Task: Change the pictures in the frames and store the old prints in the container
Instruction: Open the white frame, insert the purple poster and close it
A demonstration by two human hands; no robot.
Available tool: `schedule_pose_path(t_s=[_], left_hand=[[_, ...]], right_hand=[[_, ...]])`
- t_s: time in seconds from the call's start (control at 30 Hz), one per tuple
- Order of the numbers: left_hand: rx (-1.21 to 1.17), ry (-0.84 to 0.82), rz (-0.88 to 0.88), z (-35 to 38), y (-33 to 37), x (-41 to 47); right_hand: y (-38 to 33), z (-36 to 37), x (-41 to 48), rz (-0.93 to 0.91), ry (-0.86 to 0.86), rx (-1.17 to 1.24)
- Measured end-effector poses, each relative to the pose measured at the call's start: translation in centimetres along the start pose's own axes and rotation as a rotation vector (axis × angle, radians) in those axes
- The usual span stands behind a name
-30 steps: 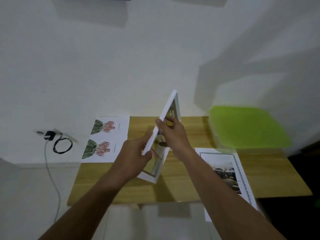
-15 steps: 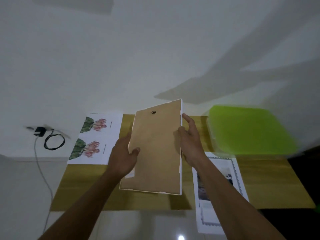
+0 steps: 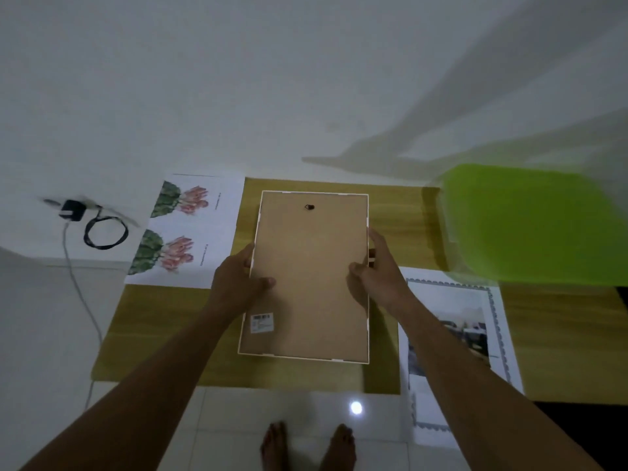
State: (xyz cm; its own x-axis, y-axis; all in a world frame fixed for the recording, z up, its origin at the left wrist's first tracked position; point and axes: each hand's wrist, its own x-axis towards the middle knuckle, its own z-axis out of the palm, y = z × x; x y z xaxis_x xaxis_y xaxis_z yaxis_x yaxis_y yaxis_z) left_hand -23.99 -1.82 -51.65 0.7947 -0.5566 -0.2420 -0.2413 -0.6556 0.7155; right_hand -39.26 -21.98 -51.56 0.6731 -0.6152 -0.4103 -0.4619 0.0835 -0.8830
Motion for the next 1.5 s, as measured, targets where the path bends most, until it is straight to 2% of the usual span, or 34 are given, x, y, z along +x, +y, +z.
schedule_pose_path(t_s=[0.2,0.43,0.6,0.7,0.87,1.0,1.3,1.5], left_hand=[[0.151,-0.018,0.03,1.3,-2.1,2.4],[0.216,-0.085,0.043,1.8,-3.5,4.2],[0.429,-0.119,0.152,1.1,-4.5,3.3],[0.477,-0.225,0.227,0.4,-5.2,1.4],[0.551,-0.418,0.194,0.2,-6.9,-0.7],[0.534,-0.43,0.183,0.8,-8.4,-0.6],[0.512,-0.443,0.234,0.0,-7.7,-0.6],[0.554,-0.464,0.235,-0.2,-7.0,-0.8]], right_hand=[[2.0,0.5,2.2,-0.05,-0.005,-0.21],[3.6,1.1,3.4,-0.011,0.097,-0.538],[3.1,1.3,3.0,-0.055,0.12,-0.69],[2.0,1.6,3.4,-0.113,0.138,-0.786],[0.2,3.8,7.1,-0.291,0.101,-0.938],[-0.5,6.2,10.4,-0.349,0.07,-0.965],[-0.5,8.9,12.8,-0.316,0.281,-0.97],[-0.9,9.5,12.3,-0.283,0.3,-0.96]])
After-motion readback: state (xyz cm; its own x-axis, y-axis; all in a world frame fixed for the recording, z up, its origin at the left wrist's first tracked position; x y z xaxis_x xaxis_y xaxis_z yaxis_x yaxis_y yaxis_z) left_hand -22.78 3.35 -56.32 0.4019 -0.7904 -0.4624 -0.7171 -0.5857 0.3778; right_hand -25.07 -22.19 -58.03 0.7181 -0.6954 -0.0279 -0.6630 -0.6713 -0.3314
